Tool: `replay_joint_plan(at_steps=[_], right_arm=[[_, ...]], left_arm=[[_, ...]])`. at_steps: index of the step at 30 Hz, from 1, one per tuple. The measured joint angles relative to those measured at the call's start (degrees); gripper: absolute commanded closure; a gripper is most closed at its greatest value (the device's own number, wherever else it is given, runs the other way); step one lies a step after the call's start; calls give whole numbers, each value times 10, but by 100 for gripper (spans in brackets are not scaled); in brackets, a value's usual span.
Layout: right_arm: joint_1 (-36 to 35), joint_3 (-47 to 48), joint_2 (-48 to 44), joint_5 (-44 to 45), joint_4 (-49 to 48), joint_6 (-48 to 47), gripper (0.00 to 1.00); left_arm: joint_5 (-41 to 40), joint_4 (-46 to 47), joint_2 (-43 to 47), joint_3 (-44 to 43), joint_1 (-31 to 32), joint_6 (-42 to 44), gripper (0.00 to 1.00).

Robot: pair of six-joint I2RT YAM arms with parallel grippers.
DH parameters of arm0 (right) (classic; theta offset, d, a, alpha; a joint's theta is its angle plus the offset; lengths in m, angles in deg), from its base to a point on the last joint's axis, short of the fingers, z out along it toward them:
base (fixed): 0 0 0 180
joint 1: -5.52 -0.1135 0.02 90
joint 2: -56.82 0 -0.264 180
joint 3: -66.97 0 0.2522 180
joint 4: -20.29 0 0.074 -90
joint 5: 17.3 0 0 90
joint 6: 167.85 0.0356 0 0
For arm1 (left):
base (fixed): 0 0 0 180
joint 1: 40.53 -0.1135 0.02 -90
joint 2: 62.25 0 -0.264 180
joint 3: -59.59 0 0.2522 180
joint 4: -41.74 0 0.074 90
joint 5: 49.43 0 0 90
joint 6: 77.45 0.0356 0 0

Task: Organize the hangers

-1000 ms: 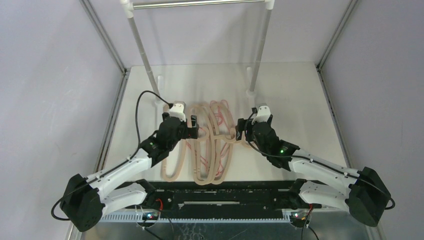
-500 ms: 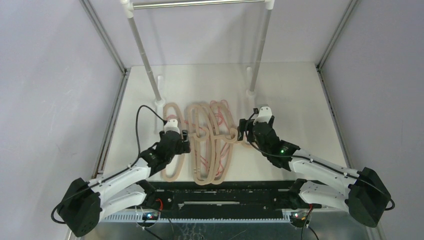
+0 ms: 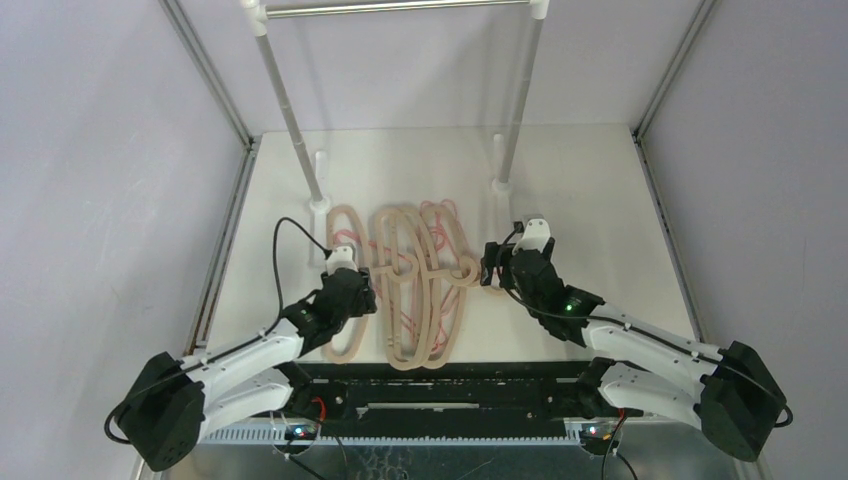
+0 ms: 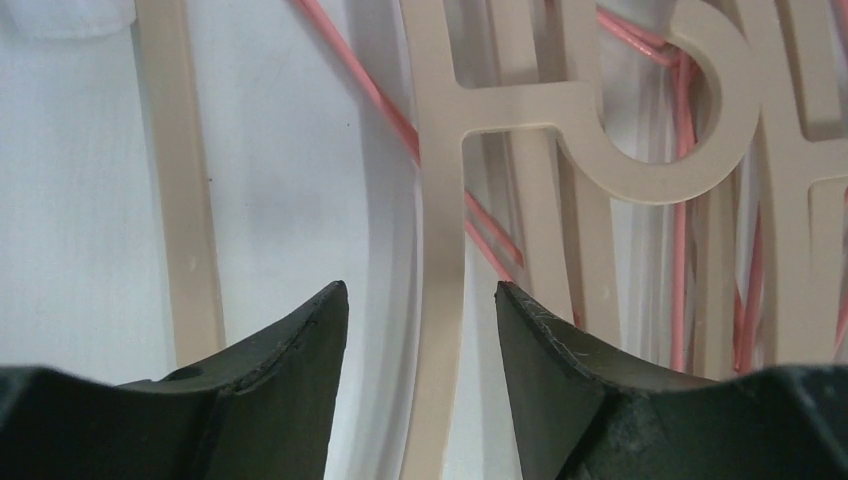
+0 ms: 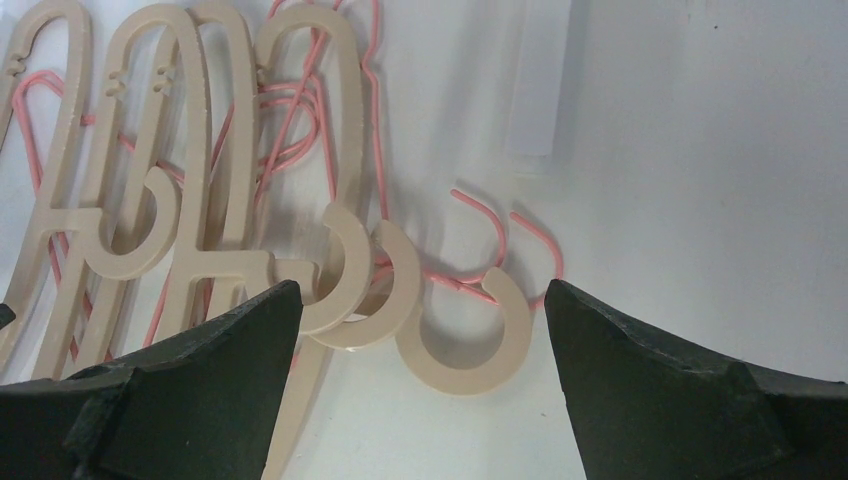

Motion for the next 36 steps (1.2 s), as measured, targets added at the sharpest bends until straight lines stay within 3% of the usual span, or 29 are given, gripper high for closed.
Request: replay_joint_plan(at_steps=[9,13,15,17,23,28,36], right_arm=[[6,-9,-10,0,0,6,1],[6,-11,-10,0,0,10,1],[7,-11,-10,0,0,11,1],[7,-13,-12,0,-1,12,1],[12,-32,-29,-2,-5,12,1],[21,-36,-31,-2,-5,13,1],[30,-40,-54,-2,-5,14,1]], left_arm=[[-6,-13,-56,0,11,-18,48],[-19,-14,-82,-11,15,-22,58],[-25,-12,-89,-14,19,-24,75],[-30,-10,-92,-14,23,-26,99],[-30,-1,-106,-21,32,-29,100],[-23,-63,-57,-39,34,-27,100],[24,-118,40,-189,35,5,100]])
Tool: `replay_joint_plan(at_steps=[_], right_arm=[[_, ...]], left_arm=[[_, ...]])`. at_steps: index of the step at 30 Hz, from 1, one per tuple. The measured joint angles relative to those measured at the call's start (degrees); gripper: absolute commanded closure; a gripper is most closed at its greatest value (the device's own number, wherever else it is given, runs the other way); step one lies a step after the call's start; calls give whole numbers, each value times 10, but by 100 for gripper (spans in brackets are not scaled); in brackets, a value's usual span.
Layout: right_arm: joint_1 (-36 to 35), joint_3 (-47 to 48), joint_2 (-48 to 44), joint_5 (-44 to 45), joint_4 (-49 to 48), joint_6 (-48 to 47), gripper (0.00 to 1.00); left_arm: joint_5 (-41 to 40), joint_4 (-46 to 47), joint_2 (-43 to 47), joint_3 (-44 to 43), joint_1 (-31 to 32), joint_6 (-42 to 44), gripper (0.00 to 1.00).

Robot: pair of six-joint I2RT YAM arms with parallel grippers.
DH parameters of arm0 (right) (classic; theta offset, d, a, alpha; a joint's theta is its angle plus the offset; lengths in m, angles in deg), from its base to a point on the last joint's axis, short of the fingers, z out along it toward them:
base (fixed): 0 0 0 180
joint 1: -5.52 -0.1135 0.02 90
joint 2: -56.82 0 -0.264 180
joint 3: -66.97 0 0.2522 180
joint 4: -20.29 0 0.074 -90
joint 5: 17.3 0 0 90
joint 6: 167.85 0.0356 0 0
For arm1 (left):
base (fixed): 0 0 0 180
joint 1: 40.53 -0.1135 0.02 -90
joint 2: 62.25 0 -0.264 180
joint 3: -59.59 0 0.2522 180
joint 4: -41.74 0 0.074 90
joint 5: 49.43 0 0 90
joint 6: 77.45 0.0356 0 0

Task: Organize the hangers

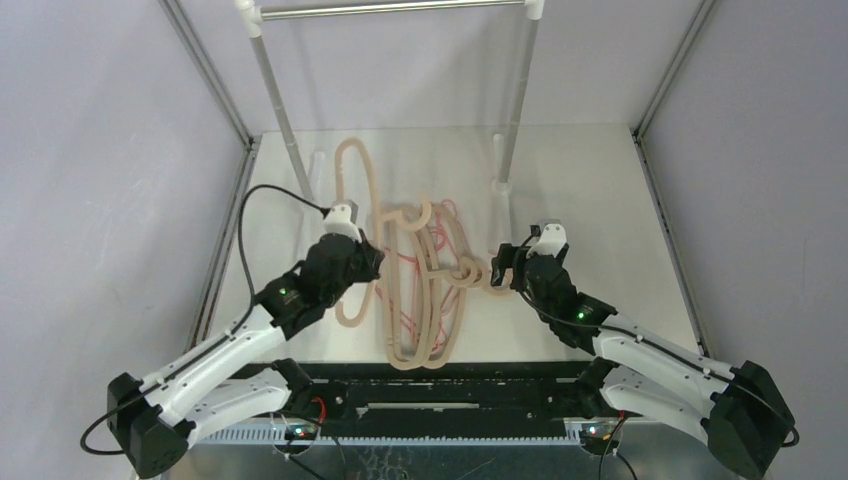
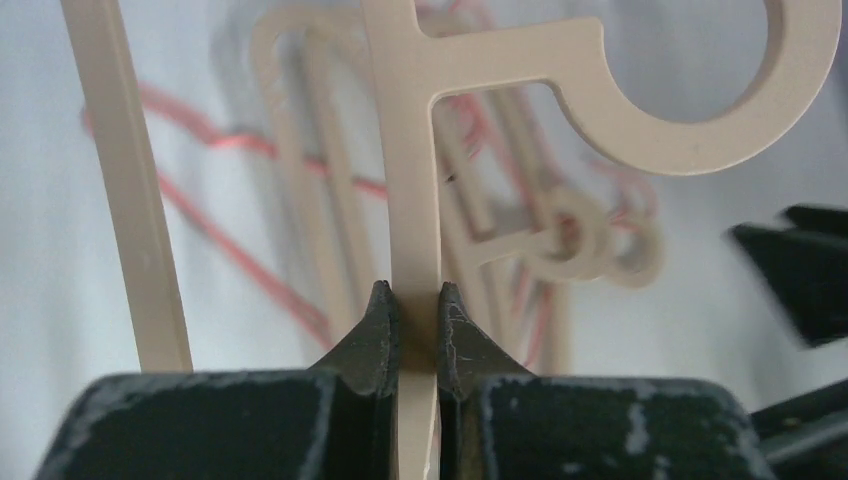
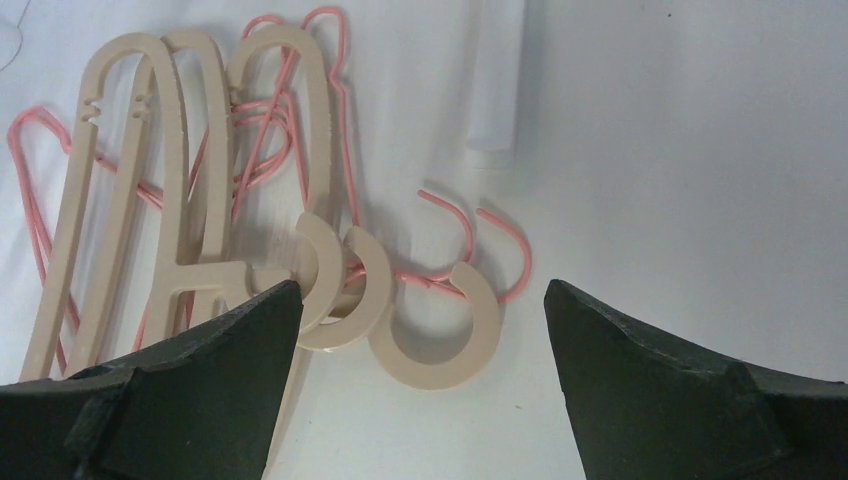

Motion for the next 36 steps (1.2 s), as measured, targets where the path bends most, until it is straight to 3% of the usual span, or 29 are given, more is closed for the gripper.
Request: replay_joint_plan(at_steps=[7,18,24,36], right_arm=[[7,-4,-41,13,18,7,1],[27,7,-137,44,77,5,1],[47,9,-140,50,97,1,1],[69,9,-127,49,107,-3,1]], left_arm=[[77,32,-58,-167,-17,28,100],[266,141,-322,-482,-144,-15,100],[324,193,-376,-543,-173,-75,100],[371,261,-431,-568,-193,-171,100]])
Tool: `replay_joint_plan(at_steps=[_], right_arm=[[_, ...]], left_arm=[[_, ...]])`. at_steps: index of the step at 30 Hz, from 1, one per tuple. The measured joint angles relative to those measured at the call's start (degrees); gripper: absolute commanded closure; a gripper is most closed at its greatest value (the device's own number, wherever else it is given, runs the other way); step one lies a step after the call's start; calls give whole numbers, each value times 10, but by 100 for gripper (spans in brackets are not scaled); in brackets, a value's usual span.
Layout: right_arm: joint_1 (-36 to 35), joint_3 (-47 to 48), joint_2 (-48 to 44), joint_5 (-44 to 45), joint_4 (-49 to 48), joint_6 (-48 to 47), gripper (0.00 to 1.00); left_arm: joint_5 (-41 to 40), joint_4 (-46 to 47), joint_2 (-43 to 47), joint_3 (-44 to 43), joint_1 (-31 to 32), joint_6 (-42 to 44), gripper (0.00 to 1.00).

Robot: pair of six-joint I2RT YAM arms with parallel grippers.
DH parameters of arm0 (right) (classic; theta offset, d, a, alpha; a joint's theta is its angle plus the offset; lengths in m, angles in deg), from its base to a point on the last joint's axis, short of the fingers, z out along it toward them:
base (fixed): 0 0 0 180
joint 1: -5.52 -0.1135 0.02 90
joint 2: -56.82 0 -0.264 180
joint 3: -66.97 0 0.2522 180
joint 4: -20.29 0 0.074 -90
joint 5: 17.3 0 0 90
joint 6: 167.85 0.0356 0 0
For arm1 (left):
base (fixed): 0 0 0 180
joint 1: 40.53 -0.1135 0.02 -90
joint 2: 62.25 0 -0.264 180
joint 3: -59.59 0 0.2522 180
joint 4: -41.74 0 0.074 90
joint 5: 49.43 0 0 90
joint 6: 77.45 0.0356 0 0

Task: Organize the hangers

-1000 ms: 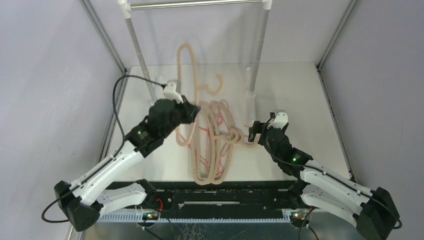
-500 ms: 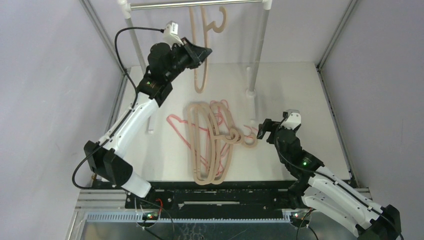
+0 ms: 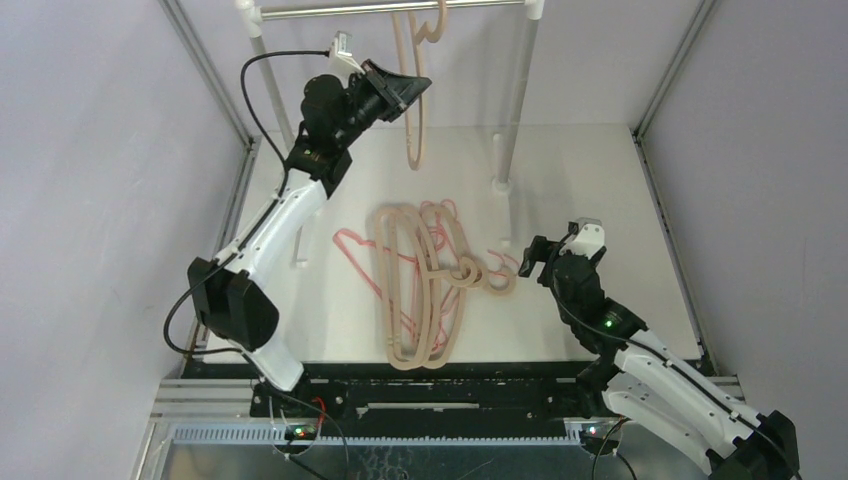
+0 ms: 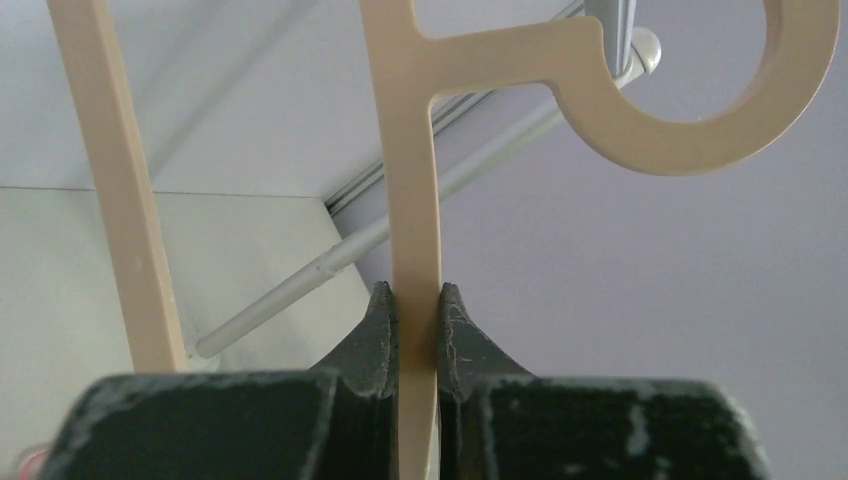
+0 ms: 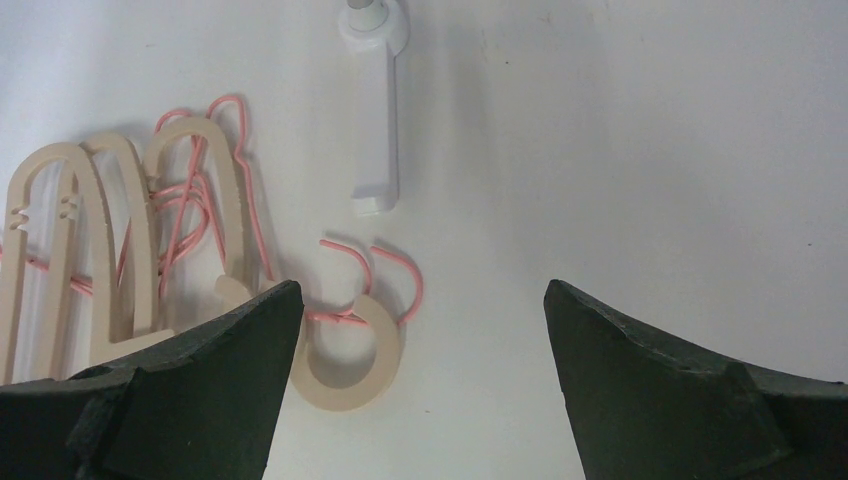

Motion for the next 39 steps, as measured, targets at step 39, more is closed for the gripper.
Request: replay_joint_plan(at_steps=[39], right_arm=[[40,-1,-56,-24,30,-6,1]], left_arm=[[14,-84,-266,-332,56,-142,84]])
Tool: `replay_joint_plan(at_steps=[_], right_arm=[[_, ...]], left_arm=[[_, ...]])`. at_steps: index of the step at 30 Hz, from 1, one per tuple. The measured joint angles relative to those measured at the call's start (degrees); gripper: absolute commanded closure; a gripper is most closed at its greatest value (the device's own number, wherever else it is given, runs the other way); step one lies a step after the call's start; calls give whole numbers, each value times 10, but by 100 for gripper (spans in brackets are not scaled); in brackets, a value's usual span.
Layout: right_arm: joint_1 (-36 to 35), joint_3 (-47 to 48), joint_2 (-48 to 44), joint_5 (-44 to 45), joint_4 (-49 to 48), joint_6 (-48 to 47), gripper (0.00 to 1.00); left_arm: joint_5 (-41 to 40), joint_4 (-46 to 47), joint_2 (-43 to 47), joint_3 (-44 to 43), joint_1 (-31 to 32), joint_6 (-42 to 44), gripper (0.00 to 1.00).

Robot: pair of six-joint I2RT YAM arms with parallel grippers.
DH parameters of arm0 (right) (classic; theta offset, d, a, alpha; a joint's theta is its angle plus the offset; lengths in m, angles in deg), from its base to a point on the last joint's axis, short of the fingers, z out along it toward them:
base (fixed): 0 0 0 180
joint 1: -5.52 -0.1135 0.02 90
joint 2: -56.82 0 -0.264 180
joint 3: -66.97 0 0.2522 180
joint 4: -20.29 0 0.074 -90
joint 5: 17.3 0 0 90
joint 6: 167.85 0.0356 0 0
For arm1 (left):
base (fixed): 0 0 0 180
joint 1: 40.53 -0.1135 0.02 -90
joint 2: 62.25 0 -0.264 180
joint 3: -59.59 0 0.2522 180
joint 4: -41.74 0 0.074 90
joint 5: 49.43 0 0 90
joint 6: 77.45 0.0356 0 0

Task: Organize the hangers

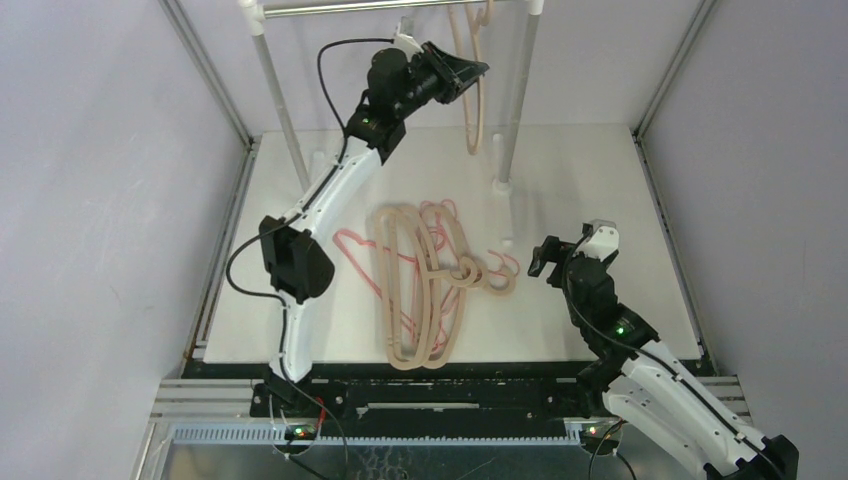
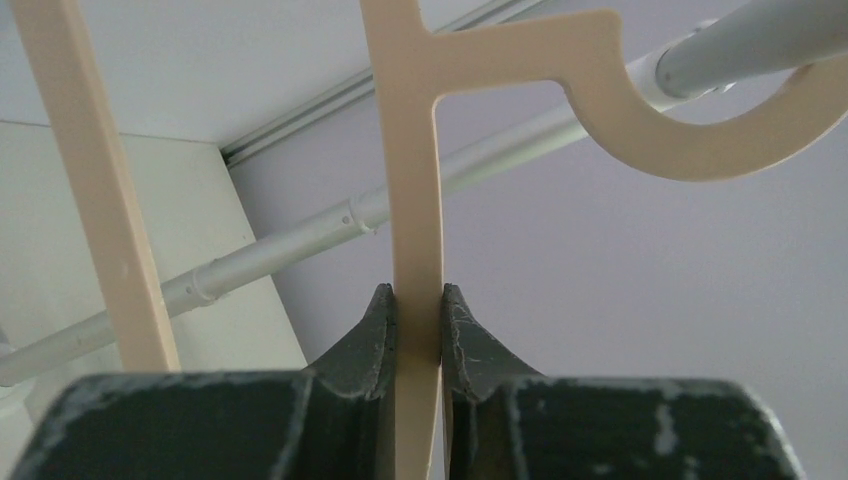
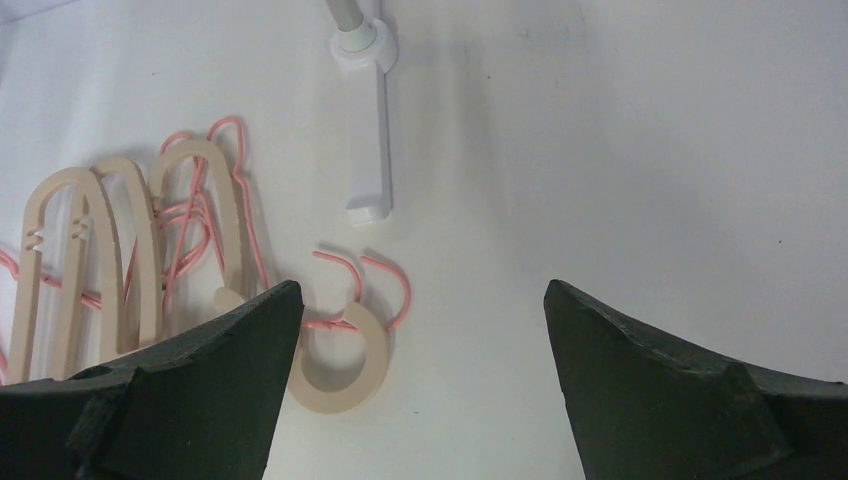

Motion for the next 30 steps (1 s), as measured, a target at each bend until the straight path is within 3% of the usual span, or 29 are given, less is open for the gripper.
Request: replay_joint_plan(at_steps=[7,13,17,19,24,30], right_arm=[[4,-3,-2,-3,0,0,0],[8,-4,-3,-7,0,0,0],[10,-4,-2,-8,0,0,0],[10,-5,-2,-10,0,0,0],[10,-6,1,-12,-1,1,0],[10,-8,1,-15,-1,1,0]], left_arm=[[17,-2,-20,-17,9,4,67],[23,-21,-21,-13,9,42,46],[22,-36,-5,10,9,85,22],[22,-46,6,23,9,106,2],[21,-59,65,76,9,163,1],[-7,-59,205,183,9,250,1]])
